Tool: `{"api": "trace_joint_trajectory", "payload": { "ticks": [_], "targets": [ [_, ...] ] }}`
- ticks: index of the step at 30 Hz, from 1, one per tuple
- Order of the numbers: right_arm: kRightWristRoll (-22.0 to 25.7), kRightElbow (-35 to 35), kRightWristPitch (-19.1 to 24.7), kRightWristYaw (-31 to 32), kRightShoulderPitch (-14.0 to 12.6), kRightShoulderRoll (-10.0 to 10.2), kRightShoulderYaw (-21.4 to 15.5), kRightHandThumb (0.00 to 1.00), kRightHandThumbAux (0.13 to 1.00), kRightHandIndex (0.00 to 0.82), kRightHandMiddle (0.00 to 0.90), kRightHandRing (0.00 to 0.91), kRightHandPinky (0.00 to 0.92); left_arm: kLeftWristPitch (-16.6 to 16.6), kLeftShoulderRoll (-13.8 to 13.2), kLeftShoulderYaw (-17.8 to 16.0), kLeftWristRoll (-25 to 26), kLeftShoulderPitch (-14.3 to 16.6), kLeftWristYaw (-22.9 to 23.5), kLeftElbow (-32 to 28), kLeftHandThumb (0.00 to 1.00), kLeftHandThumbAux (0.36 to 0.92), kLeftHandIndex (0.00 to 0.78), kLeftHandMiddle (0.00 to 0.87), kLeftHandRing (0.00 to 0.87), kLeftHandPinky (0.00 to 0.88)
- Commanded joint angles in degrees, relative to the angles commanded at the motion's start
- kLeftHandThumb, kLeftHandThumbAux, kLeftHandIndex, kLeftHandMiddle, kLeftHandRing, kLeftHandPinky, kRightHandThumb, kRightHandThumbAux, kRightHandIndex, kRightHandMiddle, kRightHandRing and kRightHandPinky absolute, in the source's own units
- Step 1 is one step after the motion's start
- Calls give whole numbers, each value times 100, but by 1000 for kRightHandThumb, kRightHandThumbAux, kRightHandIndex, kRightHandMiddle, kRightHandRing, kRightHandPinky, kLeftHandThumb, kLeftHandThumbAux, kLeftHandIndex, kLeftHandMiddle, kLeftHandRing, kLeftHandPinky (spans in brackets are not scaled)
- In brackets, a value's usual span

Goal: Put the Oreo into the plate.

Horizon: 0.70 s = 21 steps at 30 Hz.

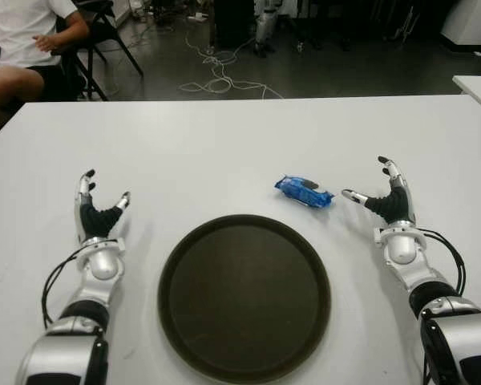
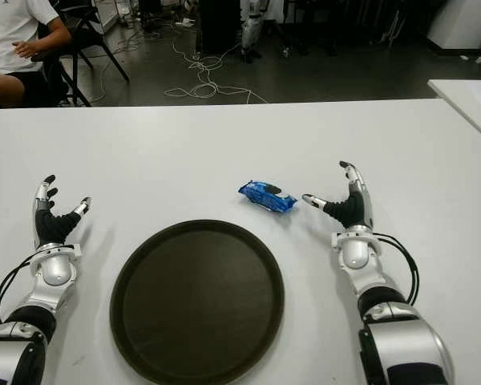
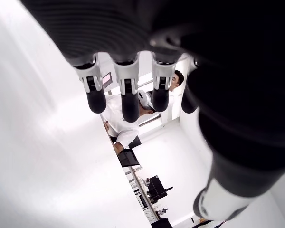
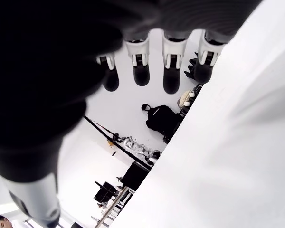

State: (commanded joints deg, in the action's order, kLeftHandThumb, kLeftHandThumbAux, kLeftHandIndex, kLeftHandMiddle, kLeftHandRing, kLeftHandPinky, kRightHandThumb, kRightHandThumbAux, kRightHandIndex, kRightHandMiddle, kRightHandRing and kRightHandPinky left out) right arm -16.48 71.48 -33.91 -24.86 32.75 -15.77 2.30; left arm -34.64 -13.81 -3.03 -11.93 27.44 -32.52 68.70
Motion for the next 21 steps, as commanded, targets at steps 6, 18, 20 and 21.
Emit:
{"api": "trace_joint_trajectory", "payload": {
  "ticks": [6,18,20,21],
  "targets": [
    [72,-21,-91,125,-21,-16,-53,0,708,80,79,70,65,-8,26,25,-43,2,-107,-17,49,831,100,103,105,118],
    [199,-496,-309,259,-65,53,-107,0,684,79,77,53,36,30,61,49,-101,13,-202,-33,62,809,94,89,86,79],
    [204,-620,-339,281,-83,67,-103,0,690,81,81,55,36,59,75,55,-102,17,-215,-39,59,808,92,90,87,77],
    [207,-675,-349,297,-87,71,-101,0,701,80,80,55,36,73,80,58,-101,18,-218,-43,55,806,89,91,87,77]
  ]
}}
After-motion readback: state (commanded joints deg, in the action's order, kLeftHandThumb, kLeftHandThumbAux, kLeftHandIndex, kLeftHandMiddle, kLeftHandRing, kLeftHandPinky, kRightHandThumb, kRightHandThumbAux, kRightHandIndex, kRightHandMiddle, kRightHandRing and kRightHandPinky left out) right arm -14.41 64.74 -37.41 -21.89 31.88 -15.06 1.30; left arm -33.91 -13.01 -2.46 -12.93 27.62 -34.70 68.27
